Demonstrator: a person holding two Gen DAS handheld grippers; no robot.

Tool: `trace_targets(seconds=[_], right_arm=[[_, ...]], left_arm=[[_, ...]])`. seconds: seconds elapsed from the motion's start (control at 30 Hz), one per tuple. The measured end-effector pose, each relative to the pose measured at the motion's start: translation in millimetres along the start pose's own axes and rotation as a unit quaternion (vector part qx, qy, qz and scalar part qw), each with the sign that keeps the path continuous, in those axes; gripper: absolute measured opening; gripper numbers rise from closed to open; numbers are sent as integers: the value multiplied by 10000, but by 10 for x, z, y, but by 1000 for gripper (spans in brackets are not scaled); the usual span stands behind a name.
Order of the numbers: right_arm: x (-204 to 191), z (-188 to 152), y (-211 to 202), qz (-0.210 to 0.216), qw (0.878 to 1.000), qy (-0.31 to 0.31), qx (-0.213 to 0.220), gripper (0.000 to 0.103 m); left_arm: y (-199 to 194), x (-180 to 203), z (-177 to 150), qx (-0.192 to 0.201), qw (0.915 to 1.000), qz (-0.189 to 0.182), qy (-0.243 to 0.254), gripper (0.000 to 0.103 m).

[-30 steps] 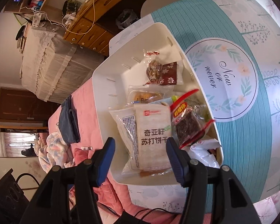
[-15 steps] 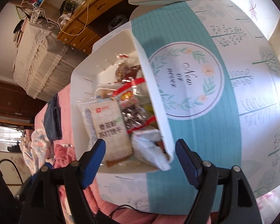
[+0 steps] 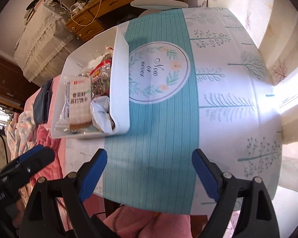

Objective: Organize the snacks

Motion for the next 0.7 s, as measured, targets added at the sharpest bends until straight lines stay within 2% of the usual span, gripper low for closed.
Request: trace_targets(seconds=[0.07,0.13,0.33,0.5,0.57,0.7], right_arm=[[57,-108,-85,-50,9999,-100,-9,92],[98,-190,-182,-116,9997,-211,-6,95],[89,-314,-639,-99,9983,-547,186,97],[-23,-393,-1061,-40,9967,-677,436,100],[-78,-470,-1201,-59,9957,-713,592,102],[-115,-634,-1335,-91,9952,-529,817,103]], left_arm=[[-63,65,-63,41,10000,-21,41,82],[-153,120,-101,74,9999,-27,106,89],[-518,342,-131,300,9987,-100,401,101],[-717,630,-216,455,9961,-47,760,102],[-762,692,-263,536,9960,-31,712,102],[-828,707,-354,754,9949,328,580,102]])
Point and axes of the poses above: each gripper's, at about its wrist camera, not at the fingertips, and y roughly the way its jaws point, x to its right, z to its top, the point moved 4 cm from there along y, roughly the way its jaws point, and after that the axes turned 11 degrees about -z, right-handed, at the moved point
